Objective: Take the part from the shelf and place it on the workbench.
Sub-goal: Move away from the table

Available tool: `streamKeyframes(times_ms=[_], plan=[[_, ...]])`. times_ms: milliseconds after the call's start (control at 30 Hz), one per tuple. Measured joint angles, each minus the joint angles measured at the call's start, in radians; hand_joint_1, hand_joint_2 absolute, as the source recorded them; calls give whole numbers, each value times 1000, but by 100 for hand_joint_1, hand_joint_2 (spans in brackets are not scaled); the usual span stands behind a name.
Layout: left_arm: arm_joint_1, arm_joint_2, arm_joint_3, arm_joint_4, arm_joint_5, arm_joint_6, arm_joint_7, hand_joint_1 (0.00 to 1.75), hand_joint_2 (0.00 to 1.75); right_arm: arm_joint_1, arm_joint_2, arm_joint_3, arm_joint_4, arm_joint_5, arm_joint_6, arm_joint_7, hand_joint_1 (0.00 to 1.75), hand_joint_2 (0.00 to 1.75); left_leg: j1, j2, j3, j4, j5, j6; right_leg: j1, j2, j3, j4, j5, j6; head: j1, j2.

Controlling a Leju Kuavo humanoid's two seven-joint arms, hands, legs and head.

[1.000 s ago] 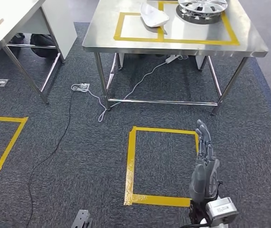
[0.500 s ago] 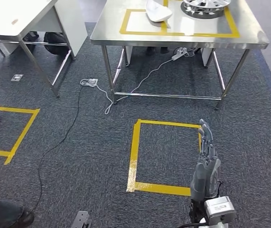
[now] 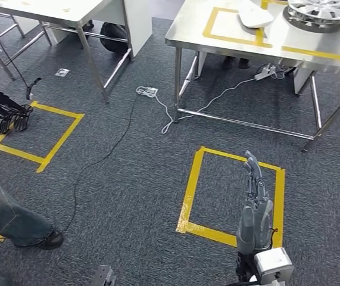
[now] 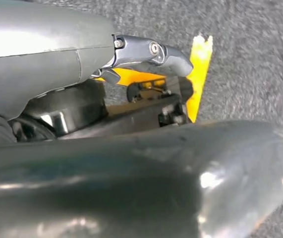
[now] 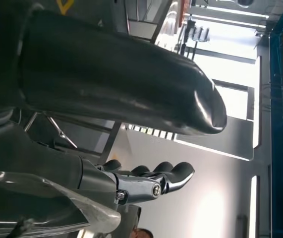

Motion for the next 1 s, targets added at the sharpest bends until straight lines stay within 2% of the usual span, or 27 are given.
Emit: streamKeyframes(times_ms=[33, 67, 133, 167, 200, 267, 300, 367, 400, 433, 467, 500, 533, 567, 633, 667, 700, 733, 767, 800, 833, 867, 933, 967, 1000], plan=[[1, 0, 0, 0, 0, 0, 0, 0, 0, 0, 0, 0, 0, 0, 0, 0, 0, 0, -3, -14, -3, 2, 2, 0, 2, 3, 11, -18, 20, -5, 0, 0], [1, 0, 0, 0, 0, 0, 0, 0, 0, 0, 0, 0, 0, 0, 0, 0, 0, 0, -5, -28, -5, 4, 4, 0, 4, 10, 41, -73, 54, -10, 0, 0], [0, -1, 0, 0, 0, 0, 0, 0, 0, -1, 0, 0, 0, 0, 0, 0, 0, 0, -9, -54, -10, 11, 6, -2, 4, 52, 112, -210, 105, -22, 0, 0], [-2, -2, 0, 0, 0, 0, 0, 0, 0, -1, 0, 0, 0, 0, 0, 0, 0, 0, -10, -65, -15, 15, 8, -5, 3, 70, 137, -256, 115, -25, -1, 0], [-2, -3, 0, 0, 0, 0, 0, 0, 0, -1, 0, 0, 0, 0, 0, 0, 0, 0, -8, -76, -23, 19, 11, -10, 3, 80, 148, -278, 113, -27, -1, 0], [-1, -2, 0, 0, 0, 0, 0, 0, 0, -1, 0, 0, -1, 0, -1, 0, 0, 0, -5, -95, -38, 24, 18, -20, 3, 64, 153, -287, 114, -28, 0, 0], [0, -2, 0, 0, 0, 0, 0, 0, 0, -1, 0, 1, -1, 0, -1, 0, 0, 0, -6, -89, -43, 30, 15, -27, 0, 52, 153, -291, 117, -31, 0, 0], [1, -1, 0, 0, 0, 0, 0, 0, 0, -1, 0, 1, -1, 0, -1, -1, 0, 0, -6, -44, -70, 87, -23, -43, -6, 23, 155, -297, 122, -36, -9, 0], [0, -1, 0, 0, 0, 1, 0, 0, 0, -1, 0, 1, -1, 0, -1, -1, 0, 0, -1, -16, -96, 146, -56, -53, -6, 8, 155, -297, 122, -38, -14, 0], [-1, -1, 0, 0, 0, 1, 0, 0, 0, 0, 0, 1, -1, 0, -1, -1, 0, 0, 6, 0, -127, 215, -89, -62, -7, -7, 154, -297, 122, -38, -17, 0], [-2, 0, 0, 0, 0, 1, 0, 0, 0, 1, 0, 1, -1, 0, -1, 0, 0, 0, 14, 7, -153, 275, -112, -69, -8, -23, 154, -296, 121, -38, -17, 0], [-2, 1, 0, 0, 0, 1, 0, 0, 0, 1, 0, 1, -1, 0, -1, 0, 0, 0, 20, 10, -167, 307, -117, -76, -9, -38, 153, -296, 121, -37, -18, 0], [-2, 2, 0, 0, 0, 1, 0, 0, 0, 1, 0, 1, -1, 0, -1, 0, 0, 0, 26, 12, -160, 300, -102, -81, -11, -52, 154, -296, 120, -35, -18, 0], [-1, 4, 0, 0, 0, 1, 0, 0, 0, 1, 0, 1, -1, 0, -1, 0, 0, 0, 30, 18, -134, 252, -72, -86, -14, -65, 156, -296, 118, -32, -18, 0], [-1, 5, 0, 0, 0, 2, 0, 0, 0, 1, 0, 1, -1, 0, -1, 0, 0, 0, 30, 58, -61, 112, -15, -91, -16, -88, 162, -296, 114, -21, -20, 0], [-2, 4, 0, 0, 0, 1, 0, 0, 0, 0, 0, 1, -1, 0, -1, -1, 0, 0, 27, 79, -37, 61, -2, -86, -14, -98, 164, -295, 112, -13, -22, 0], [-3, 3, 0, 0, 0, 1, 0, 0, 0, 0, 0, 1, -1, 0, -1, -1, 0, 0, 22, 93, -28, 36, -1, -79, -11, -108, 164, -295, 111, -6, -21, 0], [-3, 2, 0, 0, 0, 1, 0, 0, 0, 0, 0, 1, -1, 0, -1, -1, 0, 0, 17, 94, -31, 33, -6, -69, -9, -118, 165, -296, 111, 0, -21, 0], [-2, 2, 0, 0, 0, 1, 0, 0, 0, -1, 0, 1, -1, 0, -1, -1, 0, 0, 17, 84, -35, 32, -5, -57, -8, -129, 166, -297, 110, 7, -20, 0], [0, 2, 0, 0, 0, 1, 0, 0, 0, -2, 0, 1, -1, 0, -1, -1, 0, 0, 17, 73, -37, 30, -3, -49, -10, -130, 165, -296, 106, 13, -18, 0], [2, 2, 0, 0, 0, 1, 0, 0, 0, -3, 0, 1, -1, 1, -1, -1, 0, 0, 17, 62, -38, 28, 0, -40, -13, -110, 161, -285, 94, 17, -16, 0], [1, 2, 0, 0, -1, 1, 0, 0, 0, -2, 0, 2, -1, 0, -2, -1, 0, 0, 17, 51, -38, 26, 3, -31, -14, -79, 146, -252, 71, 19, -14, 0], [-1, 2, 0, 0, -1, 1, 0, 0, 0, 0, 0, 2, -1, 0, -2, -1, 0, 0, 13, 27, -42, 24, 8, -18, -13, -14, 86, -123, 5, 16, -7, 0], [-1, 1, 0, 0, -1, 1, 0, 0, 0, 2, 0, 2, -1, 0, -3, -1, 0, 0, 9, 14, -44, 25, 9, -14, -9, -3, 49, -52, -21, 12, -6, 0], [-1, 1, 0, 0, -1, 0, 0, 0, 0, 4, 0, 2, -1, 0, -3, -1, 0, 0, 5, 1, -45, 25, 10, -11, -6, 0, 22, -4, -32, 8, -6, 0]])
